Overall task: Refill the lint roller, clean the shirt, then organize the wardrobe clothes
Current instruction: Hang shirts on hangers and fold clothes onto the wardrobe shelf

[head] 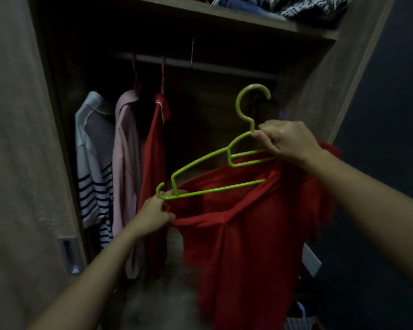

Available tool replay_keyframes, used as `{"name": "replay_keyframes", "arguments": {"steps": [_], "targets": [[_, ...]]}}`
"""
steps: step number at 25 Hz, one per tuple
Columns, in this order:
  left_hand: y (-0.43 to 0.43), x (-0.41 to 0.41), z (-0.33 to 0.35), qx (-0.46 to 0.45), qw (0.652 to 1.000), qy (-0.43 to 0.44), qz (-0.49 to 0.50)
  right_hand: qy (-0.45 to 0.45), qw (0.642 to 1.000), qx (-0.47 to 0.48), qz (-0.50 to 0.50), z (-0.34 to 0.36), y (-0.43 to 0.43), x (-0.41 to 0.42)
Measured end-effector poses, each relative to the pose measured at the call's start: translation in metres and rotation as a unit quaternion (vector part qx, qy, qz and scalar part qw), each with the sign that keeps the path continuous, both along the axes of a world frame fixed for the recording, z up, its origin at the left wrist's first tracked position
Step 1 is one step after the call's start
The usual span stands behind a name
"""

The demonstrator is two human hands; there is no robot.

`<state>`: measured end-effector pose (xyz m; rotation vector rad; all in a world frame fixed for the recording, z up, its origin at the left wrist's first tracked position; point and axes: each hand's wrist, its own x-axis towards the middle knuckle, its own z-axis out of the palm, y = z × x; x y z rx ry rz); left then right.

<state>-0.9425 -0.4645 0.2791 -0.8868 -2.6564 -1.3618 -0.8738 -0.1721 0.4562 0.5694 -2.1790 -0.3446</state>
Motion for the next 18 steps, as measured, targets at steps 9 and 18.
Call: {"name": "replay_keyframes", "arguments": {"steps": [9,18], "targets": [[0.025,0.031,0.081,0.017,0.966,0.231,0.118,-0.012,0.998,-0.048,-0.044,-0.038,-0.028,-0.012],[-0.007,0.017,0.100,-0.090,0.898,0.403,0.153,-0.070,0.968,-0.242,-0.003,-0.036,-0.022,-0.005]]}}
